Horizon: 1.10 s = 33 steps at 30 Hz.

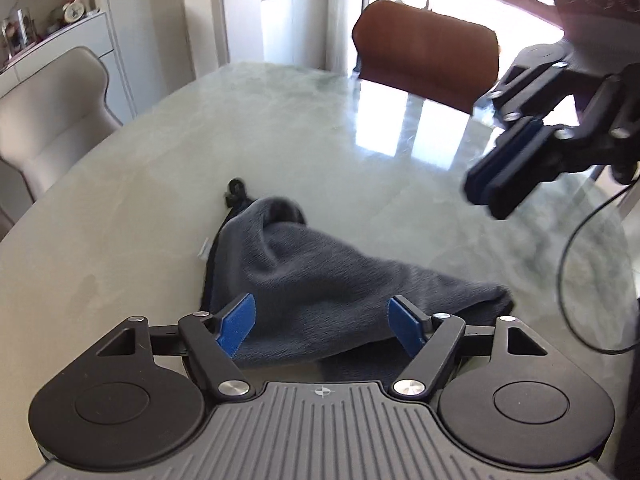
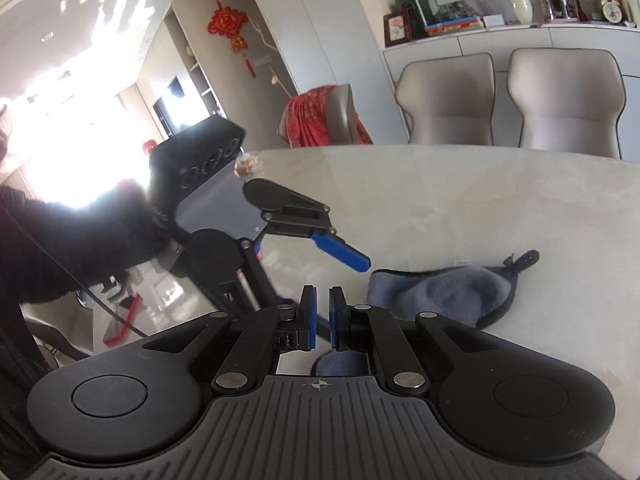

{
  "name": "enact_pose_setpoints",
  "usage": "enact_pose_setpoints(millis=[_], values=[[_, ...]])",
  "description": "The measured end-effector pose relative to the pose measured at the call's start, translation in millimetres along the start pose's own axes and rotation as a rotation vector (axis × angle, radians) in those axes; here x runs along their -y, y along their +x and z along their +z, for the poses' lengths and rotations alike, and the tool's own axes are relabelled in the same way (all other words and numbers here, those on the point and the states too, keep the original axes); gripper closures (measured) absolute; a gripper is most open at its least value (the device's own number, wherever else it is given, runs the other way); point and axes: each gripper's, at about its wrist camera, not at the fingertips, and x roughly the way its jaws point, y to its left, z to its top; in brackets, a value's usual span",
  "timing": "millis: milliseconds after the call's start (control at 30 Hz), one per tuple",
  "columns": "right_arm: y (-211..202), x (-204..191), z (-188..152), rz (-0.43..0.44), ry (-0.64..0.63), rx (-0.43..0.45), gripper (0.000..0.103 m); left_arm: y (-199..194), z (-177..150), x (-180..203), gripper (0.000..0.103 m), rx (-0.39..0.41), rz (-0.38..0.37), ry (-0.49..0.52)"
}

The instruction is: Fold towel

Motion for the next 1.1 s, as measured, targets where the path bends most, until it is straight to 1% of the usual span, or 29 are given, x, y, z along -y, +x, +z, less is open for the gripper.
enact_pose_setpoints(millis=[67,100,133,200,267,367,500,600,667,767,867,900,933,1033,1100], values=[[4,2,-1,-0.018,0.010,-0.033,0.092,4,0,-8,0.027,0.003,0.001,-0.023],[7,5,-2,-0.031,0.024,-0.047,0.086,5,-1,-12,0.027,0.007,-0.002,-0.036],[9,9,-2,-0.047,0.039,-0.053,0.075,7,-1,-16,0.026,0.010,-0.002,-0.047],[14,18,-4,-0.087,0.071,-0.063,0.061,9,0,-22,0.025,0.006,0.010,-0.060],[22,31,-5,-0.123,0.110,-0.085,0.060,17,-1,-32,0.025,-0.011,0.025,-0.086],[35,49,-8,-0.137,0.174,-0.128,0.059,27,-6,-49,0.025,-0.038,0.027,-0.148],[53,51,-23,-0.173,0.173,-0.192,0.048,36,-19,-65,0.025,-0.070,0.026,-0.220],[62,52,-34,-0.187,0.184,-0.221,0.047,41,-24,-70,0.025,-0.094,0.030,-0.234],[67,51,-39,-0.183,0.197,-0.228,0.047,41,-25,-71,0.025,-0.093,0.014,-0.241],[76,48,-44,-0.195,0.202,-0.231,0.045,44,-22,-66,0.028,-0.087,-0.017,-0.237],[83,42,-45,-0.230,0.185,-0.222,0.043,43,-21,-61,0.044,-0.071,-0.035,-0.220],[85,39,-47,-0.241,0.179,-0.210,0.043,40,-21,-59,0.060,-0.054,-0.062,-0.222],[86,37,-47,-0.248,0.175,-0.203,0.043,37,-20,-58,0.070,-0.035,-0.084,-0.228],[87,30,-48,-0.279,0.150,-0.200,0.043,25,-18,-49,0.073,0.027,-0.134,-0.216],[81,29,-43,-0.287,0.169,-0.193,0.043,23,-17,-41,0.073,0.024,-0.138,-0.184]])
